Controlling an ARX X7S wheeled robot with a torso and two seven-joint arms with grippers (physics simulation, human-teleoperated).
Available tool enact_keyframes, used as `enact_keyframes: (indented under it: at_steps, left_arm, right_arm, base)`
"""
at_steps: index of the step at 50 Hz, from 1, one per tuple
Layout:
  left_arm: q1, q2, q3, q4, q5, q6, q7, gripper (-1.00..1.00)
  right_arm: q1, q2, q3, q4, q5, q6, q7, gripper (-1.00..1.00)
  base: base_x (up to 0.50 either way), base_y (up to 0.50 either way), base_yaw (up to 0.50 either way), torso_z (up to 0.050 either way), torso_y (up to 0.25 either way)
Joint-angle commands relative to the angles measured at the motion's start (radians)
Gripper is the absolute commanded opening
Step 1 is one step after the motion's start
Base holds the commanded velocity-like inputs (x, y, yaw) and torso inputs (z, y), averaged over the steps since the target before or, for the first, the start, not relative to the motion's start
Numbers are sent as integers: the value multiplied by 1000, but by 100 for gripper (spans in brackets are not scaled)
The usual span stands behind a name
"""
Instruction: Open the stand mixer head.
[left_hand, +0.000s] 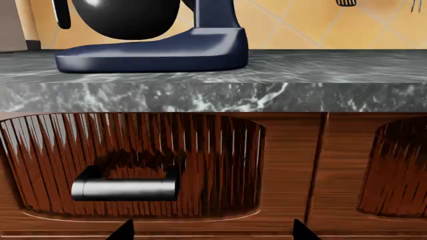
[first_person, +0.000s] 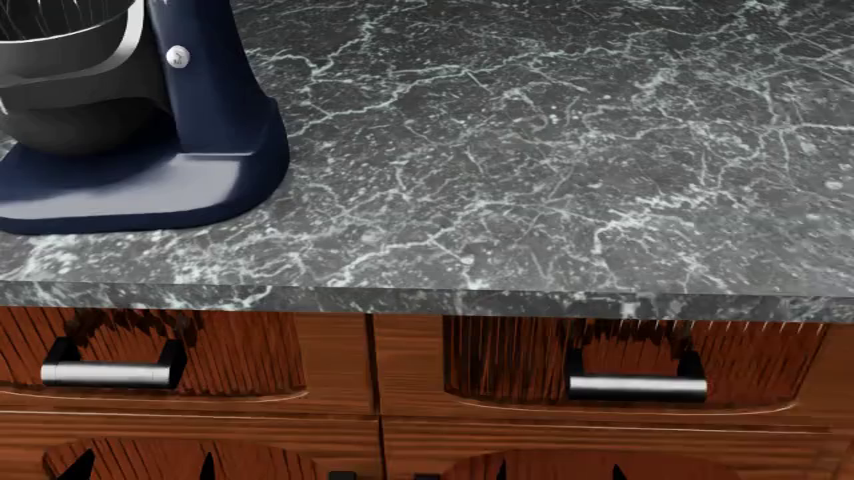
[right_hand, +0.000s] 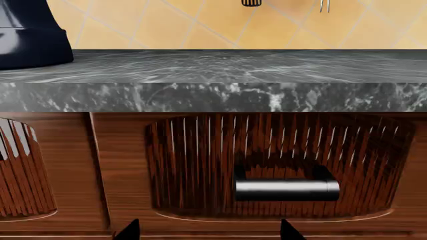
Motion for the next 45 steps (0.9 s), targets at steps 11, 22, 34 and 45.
enact_keyframes:
  at_steps: [11, 22, 34, 45]
  left_arm:
    - [0, -46, 56, 1, -46, 3, -46, 100]
    - [6, -33, 28, 0, -1, 46, -34, 100]
    - [30, -67, 66, -13, 56, 127, -105, 100]
    - [24, -82, 85, -20, 56, 113, -125, 100]
  right_arm:
    - [1, 46, -52, 19, -4, -17, 84, 100]
    - [22, 62, -40, 9, -44, -56, 19, 100]
    - [-50, 139, -73, -85, 21, -213, -24, 100]
    - [-31, 155, -122, -46, -61, -226, -11, 100]
  base:
    - [0, 0, 0, 0, 0]
    - [0, 0, 0, 0, 0]
    - [0, 0, 0, 0, 0]
    - [120, 364, 0, 0, 0]
